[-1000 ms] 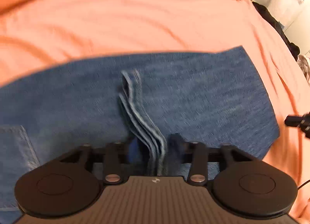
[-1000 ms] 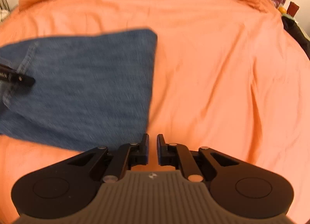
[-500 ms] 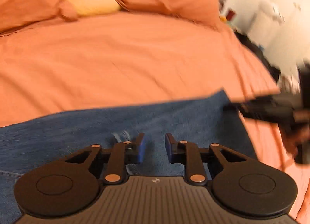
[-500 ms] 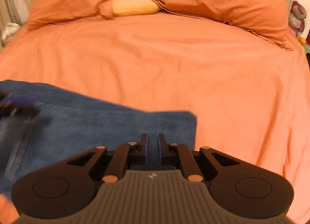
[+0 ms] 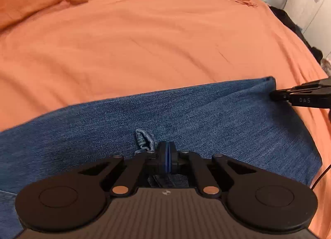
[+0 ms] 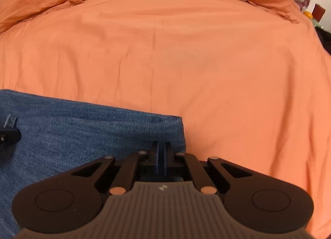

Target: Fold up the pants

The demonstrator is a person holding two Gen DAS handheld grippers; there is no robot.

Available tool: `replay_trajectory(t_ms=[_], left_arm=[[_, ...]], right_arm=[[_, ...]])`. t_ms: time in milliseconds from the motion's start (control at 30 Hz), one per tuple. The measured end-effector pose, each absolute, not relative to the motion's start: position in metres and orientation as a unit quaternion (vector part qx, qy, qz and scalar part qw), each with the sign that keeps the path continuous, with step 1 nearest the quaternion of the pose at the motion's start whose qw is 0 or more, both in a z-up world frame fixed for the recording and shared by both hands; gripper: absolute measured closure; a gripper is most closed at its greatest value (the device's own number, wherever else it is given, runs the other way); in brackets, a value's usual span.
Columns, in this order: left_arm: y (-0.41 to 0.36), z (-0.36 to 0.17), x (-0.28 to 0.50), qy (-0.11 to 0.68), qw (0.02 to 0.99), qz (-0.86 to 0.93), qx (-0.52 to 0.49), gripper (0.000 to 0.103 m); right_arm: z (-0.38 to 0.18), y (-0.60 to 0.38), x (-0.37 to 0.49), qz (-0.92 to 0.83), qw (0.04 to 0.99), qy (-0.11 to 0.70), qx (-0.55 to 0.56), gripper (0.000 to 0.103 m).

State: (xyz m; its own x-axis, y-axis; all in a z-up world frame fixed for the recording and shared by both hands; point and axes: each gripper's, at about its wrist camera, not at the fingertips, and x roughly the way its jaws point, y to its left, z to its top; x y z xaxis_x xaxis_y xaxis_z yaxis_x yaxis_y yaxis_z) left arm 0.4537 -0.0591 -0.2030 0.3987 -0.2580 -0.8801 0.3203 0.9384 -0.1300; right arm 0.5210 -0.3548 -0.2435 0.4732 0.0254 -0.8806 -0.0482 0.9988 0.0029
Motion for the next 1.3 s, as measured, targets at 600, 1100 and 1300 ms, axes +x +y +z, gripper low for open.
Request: replay_trajectory(t_ms=[600,1100,1300], left_arm=[[-0.062,-0.189,0.356,0.512,0.838,-0.181,0.059,0.091],[-0.073,-0.206,0.374,0.554,0.819,-0.139,0.055,0.096],[-0.074,-0.214,0.371,0.551,0.821,-0.14,0.06,0.096]], right_arm=[[-0.228,-0.362,0.301,0.028,0.901,0.434,-0.003,0.072],[-0.253,-0.384,0.31,-0.026,0.89,0.452,0.049,0.095],[-0.256,-0.428,0.288,-0.07,0.879,0.466,0.077,0.103]])
